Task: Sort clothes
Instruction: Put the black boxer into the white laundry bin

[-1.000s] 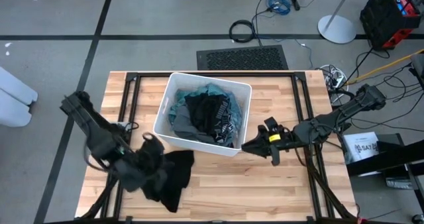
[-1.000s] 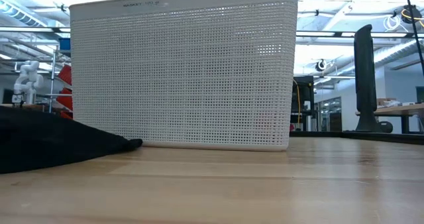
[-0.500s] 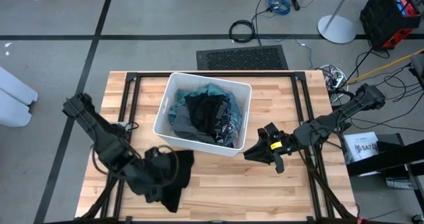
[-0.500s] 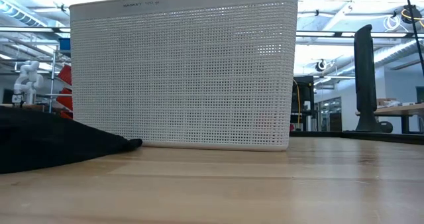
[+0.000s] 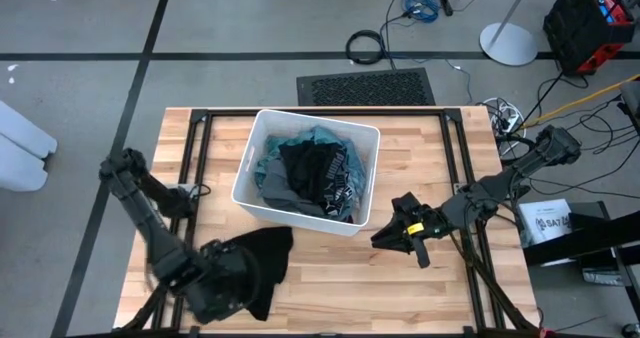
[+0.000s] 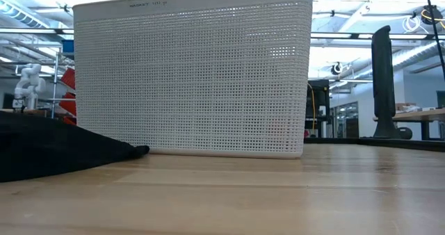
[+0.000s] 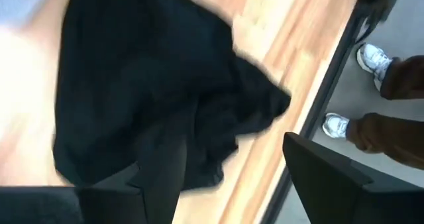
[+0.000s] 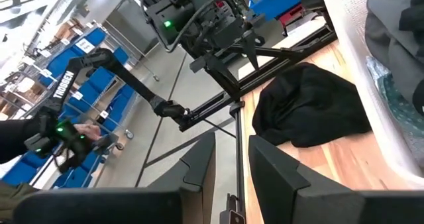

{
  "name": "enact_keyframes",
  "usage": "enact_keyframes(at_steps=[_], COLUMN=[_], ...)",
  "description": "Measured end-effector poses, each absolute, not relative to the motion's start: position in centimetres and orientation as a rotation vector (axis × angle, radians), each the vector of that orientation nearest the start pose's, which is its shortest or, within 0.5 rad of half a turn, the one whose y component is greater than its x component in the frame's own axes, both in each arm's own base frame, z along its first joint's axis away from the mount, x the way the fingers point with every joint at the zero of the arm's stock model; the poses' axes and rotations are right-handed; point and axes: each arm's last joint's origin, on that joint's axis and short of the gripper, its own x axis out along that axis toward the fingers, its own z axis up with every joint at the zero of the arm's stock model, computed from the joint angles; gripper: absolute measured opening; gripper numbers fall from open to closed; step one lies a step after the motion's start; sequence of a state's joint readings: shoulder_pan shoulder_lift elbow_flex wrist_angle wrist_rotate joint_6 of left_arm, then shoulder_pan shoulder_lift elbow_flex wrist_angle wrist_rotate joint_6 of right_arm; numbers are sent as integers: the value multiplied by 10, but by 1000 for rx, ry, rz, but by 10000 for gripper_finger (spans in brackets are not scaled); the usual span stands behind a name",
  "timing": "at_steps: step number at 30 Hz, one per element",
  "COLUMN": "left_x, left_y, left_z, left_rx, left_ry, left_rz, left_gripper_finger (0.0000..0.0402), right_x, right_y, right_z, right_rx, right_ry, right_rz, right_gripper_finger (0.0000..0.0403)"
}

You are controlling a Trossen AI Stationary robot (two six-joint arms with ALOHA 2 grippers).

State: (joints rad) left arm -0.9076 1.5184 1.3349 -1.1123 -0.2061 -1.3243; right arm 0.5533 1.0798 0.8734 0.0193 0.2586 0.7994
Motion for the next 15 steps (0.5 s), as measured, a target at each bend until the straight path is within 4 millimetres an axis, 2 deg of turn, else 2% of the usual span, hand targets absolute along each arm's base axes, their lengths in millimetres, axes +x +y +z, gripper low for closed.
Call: enact_keyframes(at_steps=[6, 15], left_x=[145, 137], left_y=[-239, -230], left_z=[266, 221], left_rx=[-548, -599], left_ry=[1241, 1199], left_rz=[308, 440], left_gripper_finger=[263, 263], right_x=[209, 209], right_y=[122, 120], right_z=[326, 325], right_rx=[709, 711], right_ry=[294, 296], right_rz=[207, 195], right_gripper_finger=[80, 80])
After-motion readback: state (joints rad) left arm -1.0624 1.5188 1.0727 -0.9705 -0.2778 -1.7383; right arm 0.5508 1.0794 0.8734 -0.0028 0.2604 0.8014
